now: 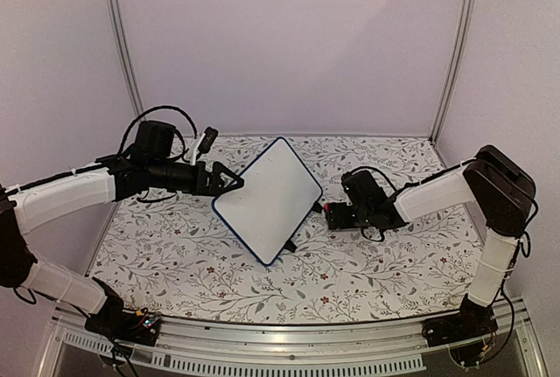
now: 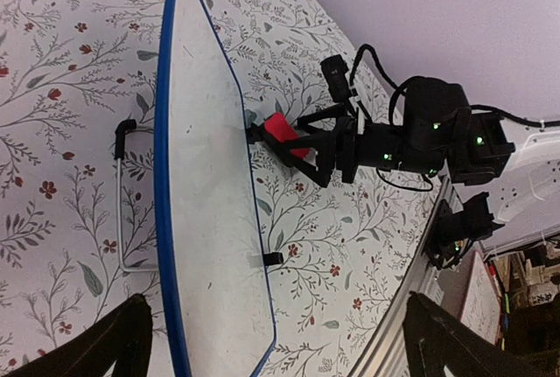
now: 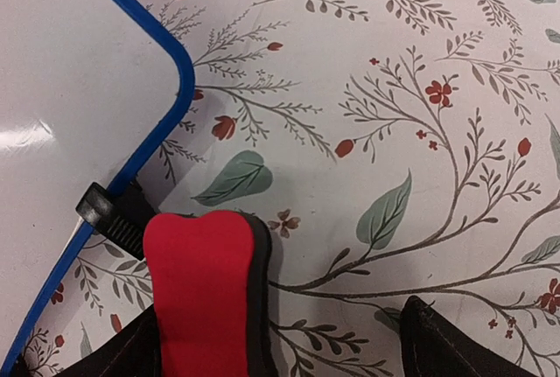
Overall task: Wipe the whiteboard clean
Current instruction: Place the whiteboard eraser at the center of the board.
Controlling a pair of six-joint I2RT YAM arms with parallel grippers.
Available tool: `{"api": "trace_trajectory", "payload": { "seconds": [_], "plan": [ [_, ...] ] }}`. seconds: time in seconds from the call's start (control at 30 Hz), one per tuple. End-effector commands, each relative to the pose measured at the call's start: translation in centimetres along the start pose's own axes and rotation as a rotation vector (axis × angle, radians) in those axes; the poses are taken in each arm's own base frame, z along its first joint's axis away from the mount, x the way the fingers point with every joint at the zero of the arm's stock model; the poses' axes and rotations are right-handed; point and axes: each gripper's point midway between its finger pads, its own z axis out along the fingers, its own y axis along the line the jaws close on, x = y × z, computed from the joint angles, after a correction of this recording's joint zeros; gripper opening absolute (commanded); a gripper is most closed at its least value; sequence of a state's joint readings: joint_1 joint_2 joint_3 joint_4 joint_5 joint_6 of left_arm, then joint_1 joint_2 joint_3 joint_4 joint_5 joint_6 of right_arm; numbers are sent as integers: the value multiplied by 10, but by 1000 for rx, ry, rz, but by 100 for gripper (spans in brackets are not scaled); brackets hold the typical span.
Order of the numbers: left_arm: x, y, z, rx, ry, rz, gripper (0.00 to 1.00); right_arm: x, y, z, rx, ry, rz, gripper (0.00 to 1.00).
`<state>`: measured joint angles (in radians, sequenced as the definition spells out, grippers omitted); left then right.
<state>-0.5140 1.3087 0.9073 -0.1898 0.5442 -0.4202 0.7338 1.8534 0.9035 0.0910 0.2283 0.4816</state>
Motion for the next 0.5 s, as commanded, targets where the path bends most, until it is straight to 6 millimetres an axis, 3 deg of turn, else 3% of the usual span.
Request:
{"api": "trace_trajectory", "payload": {
  "seconds": [0.0,0.3,0.47],
  "plan": [
    [-6,-4,-4,15,-28,15,100,30,5,-2,-38,108,-55,89],
    [-6,-3,-4,11,-28,12,100,25,13,-1,-42,107,-84,89],
    [-9,-4,-7,7,-40,18,100,8,16,-22,-75,36,-84,92]
  ]
}}
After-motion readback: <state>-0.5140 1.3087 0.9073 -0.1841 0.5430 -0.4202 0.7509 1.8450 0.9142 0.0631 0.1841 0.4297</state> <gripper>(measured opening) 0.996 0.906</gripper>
